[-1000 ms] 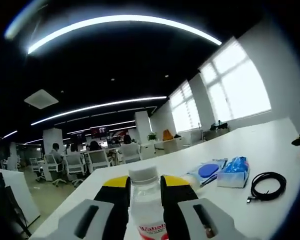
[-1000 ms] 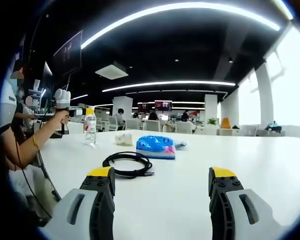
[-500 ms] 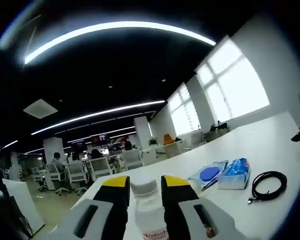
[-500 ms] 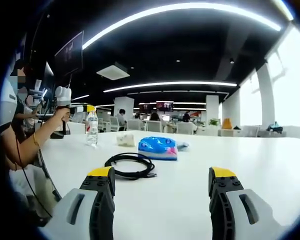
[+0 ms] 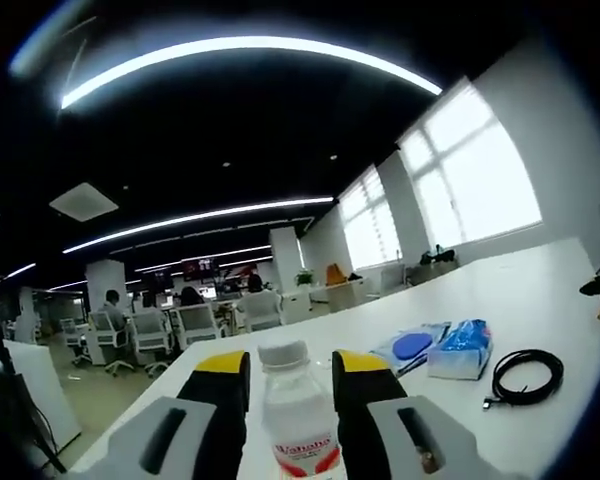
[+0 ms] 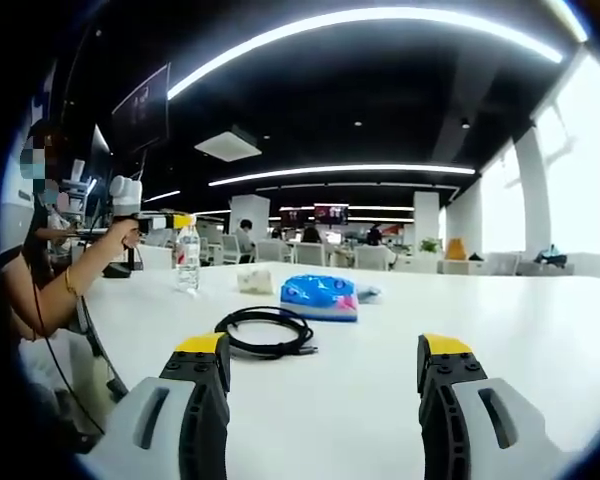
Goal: Arrange the tabletop items into an orderly group along one side of the table until the central work area is clear of visible clutter.
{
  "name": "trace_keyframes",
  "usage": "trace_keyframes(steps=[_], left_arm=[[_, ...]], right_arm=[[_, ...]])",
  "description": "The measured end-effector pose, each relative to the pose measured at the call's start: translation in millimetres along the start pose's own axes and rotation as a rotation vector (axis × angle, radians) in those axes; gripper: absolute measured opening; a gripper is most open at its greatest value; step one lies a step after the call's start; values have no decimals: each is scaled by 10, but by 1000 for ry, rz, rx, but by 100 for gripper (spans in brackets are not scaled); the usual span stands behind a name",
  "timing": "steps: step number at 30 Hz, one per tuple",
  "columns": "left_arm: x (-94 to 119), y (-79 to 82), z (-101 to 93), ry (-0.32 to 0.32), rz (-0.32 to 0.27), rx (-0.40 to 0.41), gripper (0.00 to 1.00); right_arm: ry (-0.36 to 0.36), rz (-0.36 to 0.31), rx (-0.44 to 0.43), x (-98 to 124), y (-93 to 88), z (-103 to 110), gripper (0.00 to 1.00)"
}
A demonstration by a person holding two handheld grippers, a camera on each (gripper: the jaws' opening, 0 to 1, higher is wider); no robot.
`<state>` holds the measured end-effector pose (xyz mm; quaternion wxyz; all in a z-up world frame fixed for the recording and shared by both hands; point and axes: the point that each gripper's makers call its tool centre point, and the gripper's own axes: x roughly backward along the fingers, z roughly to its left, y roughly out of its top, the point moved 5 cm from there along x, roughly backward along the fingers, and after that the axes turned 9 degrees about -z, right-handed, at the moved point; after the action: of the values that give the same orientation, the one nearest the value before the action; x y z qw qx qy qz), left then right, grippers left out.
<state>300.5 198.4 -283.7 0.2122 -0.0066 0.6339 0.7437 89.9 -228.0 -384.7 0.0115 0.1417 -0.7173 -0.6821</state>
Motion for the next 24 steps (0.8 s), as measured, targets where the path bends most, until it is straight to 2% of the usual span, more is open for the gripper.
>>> trace_keyframes(steps=[13, 18, 23, 24], left_arm=[[103, -163, -12, -19, 71, 36, 39], [123, -204, 4, -22, 89, 47, 41], [136, -276, -28, -46, 124, 57, 47], [135, -289, -44, -56, 124, 61, 49]], right_arm=[[60, -16, 9, -2, 38, 152, 74], [135, -31, 3, -22, 59, 278, 77], [169, -26, 40, -60, 44, 372, 91], [173, -25, 41, -63, 42, 377, 91]])
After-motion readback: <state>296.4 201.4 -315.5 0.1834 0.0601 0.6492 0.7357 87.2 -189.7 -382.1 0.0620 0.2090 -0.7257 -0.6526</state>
